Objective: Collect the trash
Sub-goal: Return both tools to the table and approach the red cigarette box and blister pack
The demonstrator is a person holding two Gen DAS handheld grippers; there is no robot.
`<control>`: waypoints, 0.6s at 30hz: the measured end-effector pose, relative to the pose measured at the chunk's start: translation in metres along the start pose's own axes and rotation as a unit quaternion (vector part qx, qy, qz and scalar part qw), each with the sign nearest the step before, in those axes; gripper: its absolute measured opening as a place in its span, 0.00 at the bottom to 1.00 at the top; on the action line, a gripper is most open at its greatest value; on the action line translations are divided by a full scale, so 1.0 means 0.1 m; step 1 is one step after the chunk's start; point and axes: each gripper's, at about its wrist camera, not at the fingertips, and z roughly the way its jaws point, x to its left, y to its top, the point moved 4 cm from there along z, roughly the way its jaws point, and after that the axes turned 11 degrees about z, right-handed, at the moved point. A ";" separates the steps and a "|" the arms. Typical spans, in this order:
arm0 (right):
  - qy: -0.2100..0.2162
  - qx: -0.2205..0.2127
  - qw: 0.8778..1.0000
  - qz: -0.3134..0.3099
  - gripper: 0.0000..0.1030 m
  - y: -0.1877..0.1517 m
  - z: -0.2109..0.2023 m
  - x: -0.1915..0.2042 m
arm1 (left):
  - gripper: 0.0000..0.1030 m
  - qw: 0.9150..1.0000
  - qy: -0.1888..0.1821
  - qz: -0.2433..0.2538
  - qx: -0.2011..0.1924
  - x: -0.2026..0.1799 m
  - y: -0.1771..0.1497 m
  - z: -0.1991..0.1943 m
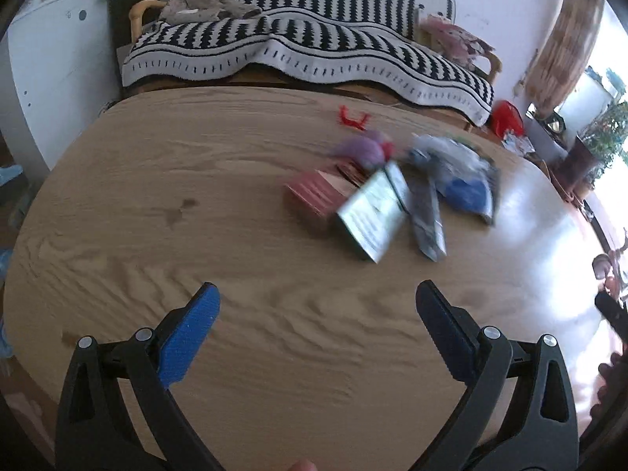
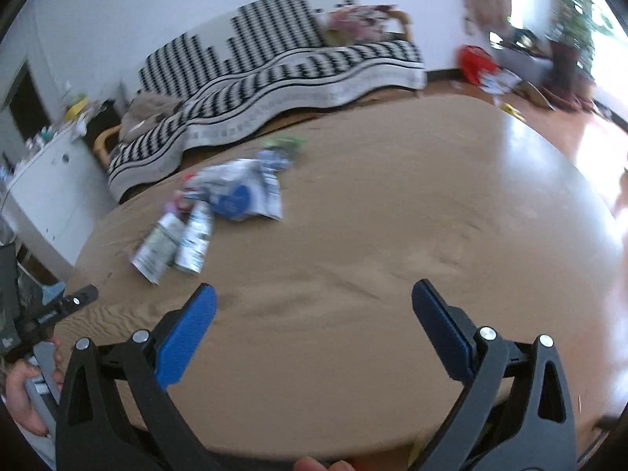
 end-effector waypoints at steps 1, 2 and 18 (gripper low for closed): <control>0.004 0.004 1.000 -0.011 0.93 0.05 0.12 0.21 | 0.94 1.000 -0.001 0.006 -0.001 0.03 0.05 0.05; 0.008 0.009 1.000 -0.028 0.93 0.08 0.27 0.44 | 0.94 1.000 0.001 0.018 -0.001 0.06 0.10 0.14; -0.041 0.069 0.990 -0.113 0.93 -0.02 1.79 1.39 | 0.94 0.998 -0.003 0.048 -0.026 0.39 0.50 0.85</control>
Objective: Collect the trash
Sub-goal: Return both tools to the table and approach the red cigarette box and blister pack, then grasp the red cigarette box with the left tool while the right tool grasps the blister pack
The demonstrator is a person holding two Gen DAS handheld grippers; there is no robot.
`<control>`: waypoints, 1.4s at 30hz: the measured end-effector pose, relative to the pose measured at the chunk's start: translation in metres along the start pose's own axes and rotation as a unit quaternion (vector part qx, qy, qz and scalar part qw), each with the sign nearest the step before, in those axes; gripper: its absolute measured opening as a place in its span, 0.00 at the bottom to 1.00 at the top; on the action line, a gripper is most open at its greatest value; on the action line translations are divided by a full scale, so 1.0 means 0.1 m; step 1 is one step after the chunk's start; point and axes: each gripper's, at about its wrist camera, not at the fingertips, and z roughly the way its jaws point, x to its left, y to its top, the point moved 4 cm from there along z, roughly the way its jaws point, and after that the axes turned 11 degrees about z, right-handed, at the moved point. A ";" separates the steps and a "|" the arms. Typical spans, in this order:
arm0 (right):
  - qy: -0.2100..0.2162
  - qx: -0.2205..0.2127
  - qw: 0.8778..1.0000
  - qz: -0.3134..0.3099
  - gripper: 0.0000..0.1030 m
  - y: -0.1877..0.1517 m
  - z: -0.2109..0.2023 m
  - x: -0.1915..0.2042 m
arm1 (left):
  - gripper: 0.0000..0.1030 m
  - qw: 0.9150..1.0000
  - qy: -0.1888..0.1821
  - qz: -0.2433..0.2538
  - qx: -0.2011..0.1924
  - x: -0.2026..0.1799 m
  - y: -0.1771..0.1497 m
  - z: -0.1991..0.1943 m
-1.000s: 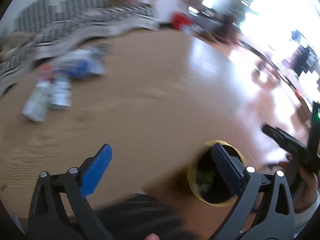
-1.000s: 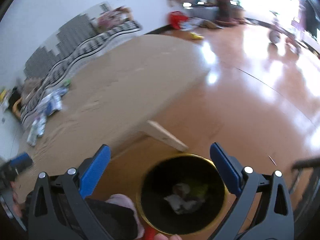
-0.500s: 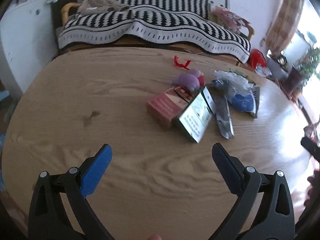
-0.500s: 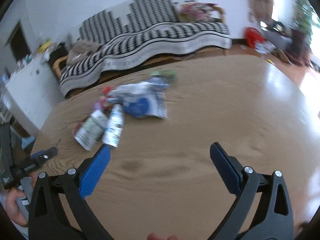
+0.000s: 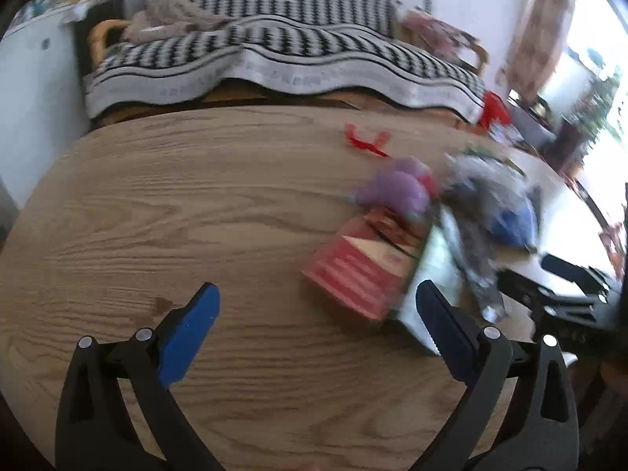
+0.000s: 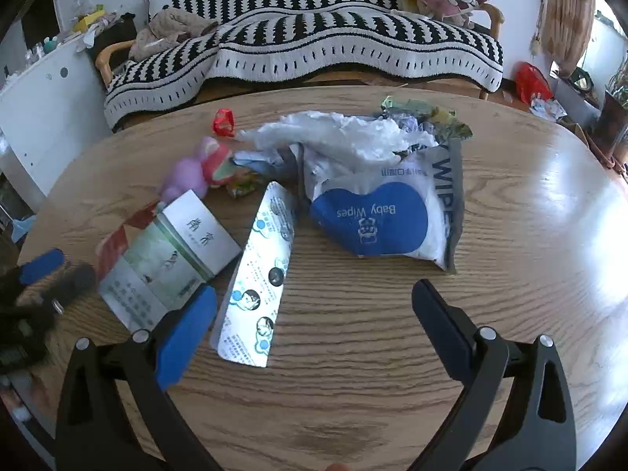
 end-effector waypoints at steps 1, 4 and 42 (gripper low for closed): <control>-0.003 -0.004 1.000 -0.006 0.93 0.00 0.01 0.02 | 0.94 1.000 0.010 0.001 -0.001 0.04 0.00 0.01; -0.008 -0.008 1.000 -0.016 0.93 -0.01 0.04 0.05 | 0.95 0.999 0.023 0.028 0.025 0.09 -0.10 0.18; 0.000 0.017 0.999 -0.045 0.42 -0.11 0.10 -0.03 | 0.95 0.986 -0.050 0.155 0.041 -0.22 0.05 0.57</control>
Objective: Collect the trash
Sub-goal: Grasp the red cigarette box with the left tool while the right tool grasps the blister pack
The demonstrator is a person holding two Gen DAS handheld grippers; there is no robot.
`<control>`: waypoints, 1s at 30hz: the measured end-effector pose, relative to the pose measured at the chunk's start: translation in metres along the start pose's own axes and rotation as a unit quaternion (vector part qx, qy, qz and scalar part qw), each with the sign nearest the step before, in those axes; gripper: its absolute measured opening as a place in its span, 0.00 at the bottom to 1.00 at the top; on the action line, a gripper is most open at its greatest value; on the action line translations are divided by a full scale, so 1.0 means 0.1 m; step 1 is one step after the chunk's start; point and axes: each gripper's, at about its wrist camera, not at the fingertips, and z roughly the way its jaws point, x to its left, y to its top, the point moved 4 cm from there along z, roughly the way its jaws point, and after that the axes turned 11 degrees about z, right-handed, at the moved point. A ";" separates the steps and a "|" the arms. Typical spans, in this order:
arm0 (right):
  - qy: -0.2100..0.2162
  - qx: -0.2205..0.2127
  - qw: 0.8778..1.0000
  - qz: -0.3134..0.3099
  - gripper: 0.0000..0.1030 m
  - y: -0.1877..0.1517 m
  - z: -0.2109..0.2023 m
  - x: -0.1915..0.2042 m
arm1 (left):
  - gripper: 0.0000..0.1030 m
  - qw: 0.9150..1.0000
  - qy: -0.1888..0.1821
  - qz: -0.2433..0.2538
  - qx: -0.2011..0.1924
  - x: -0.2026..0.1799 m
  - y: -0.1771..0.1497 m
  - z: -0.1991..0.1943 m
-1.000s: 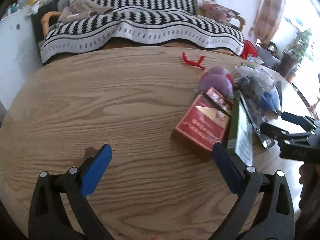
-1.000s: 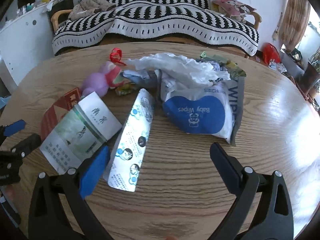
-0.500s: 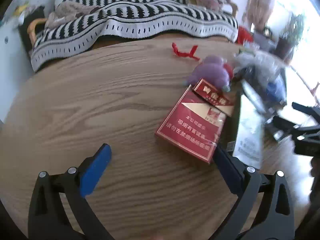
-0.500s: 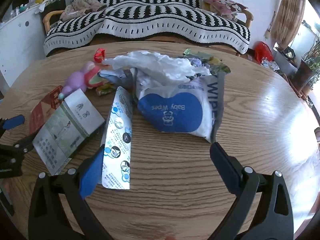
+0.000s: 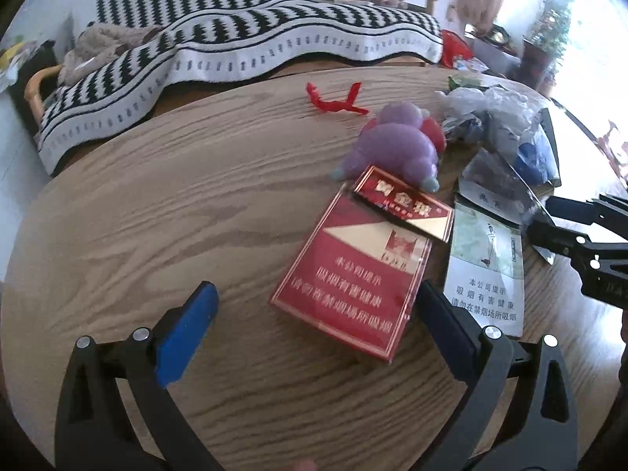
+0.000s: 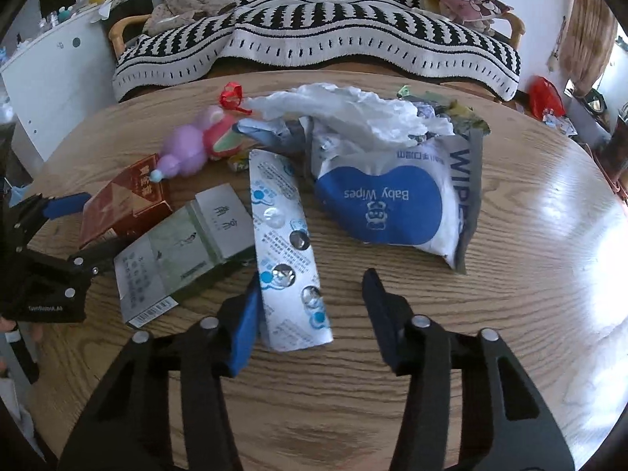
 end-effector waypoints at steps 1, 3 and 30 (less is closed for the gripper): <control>0.002 0.000 1.000 -0.003 0.40 0.00 0.00 0.01 | 0.95 1.000 -0.004 0.005 -0.001 0.00 0.01 0.01; 0.007 0.000 1.000 -0.005 0.32 0.00 0.00 0.04 | 0.95 1.000 -0.012 0.011 -0.004 0.00 0.04 0.02; 0.057 -0.037 0.997 0.030 0.25 0.13 -0.25 -0.01 | 0.58 0.997 0.005 -0.068 -0.044 0.26 -0.05 -0.27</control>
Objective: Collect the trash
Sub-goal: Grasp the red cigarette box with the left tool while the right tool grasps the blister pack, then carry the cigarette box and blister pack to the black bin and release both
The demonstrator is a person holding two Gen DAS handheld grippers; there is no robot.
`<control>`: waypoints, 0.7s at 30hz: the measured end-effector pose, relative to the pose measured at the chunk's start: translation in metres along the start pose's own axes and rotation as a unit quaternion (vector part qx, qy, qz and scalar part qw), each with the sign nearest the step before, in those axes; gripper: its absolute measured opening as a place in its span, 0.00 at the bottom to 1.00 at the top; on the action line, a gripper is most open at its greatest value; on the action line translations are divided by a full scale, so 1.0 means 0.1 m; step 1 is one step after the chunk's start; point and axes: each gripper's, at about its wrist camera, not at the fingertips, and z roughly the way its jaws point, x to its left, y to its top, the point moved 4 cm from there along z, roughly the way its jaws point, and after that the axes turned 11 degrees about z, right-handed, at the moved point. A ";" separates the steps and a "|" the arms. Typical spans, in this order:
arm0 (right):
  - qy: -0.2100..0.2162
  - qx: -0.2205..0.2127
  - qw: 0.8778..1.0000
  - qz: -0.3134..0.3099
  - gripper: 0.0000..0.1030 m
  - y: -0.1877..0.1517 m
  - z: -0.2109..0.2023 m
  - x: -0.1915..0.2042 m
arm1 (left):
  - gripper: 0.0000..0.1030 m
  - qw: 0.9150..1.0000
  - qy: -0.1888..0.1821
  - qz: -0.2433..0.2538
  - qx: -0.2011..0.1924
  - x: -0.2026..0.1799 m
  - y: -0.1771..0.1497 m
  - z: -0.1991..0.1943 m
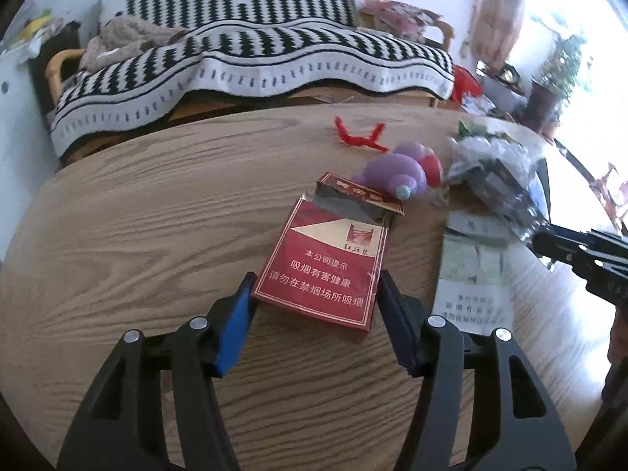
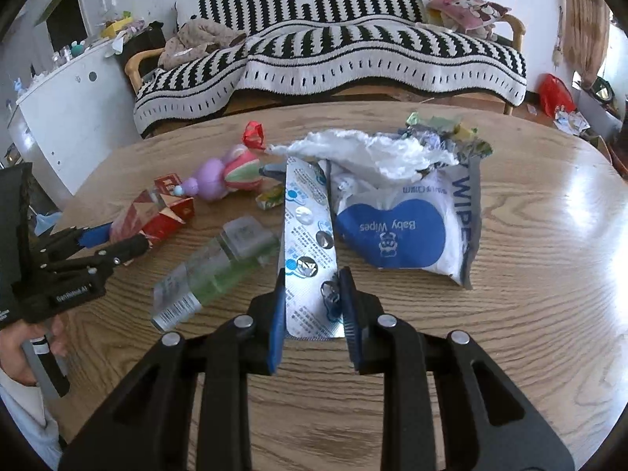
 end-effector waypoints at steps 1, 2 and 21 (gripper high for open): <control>-0.004 -0.006 1.000 0.002 0.25 0.02 -0.03 -0.02 | 0.58 1.000 0.004 -0.006 -0.001 0.03 0.00 -0.02; -0.008 -0.011 1.000 0.004 0.24 0.02 -0.04 -0.03 | 0.58 1.000 0.005 -0.010 -0.001 0.05 0.00 -0.03; 0.035 -0.003 0.999 -0.004 0.24 -0.05 -0.18 0.17 | 0.58 0.999 0.015 -0.034 -0.018 0.11 0.03 -0.31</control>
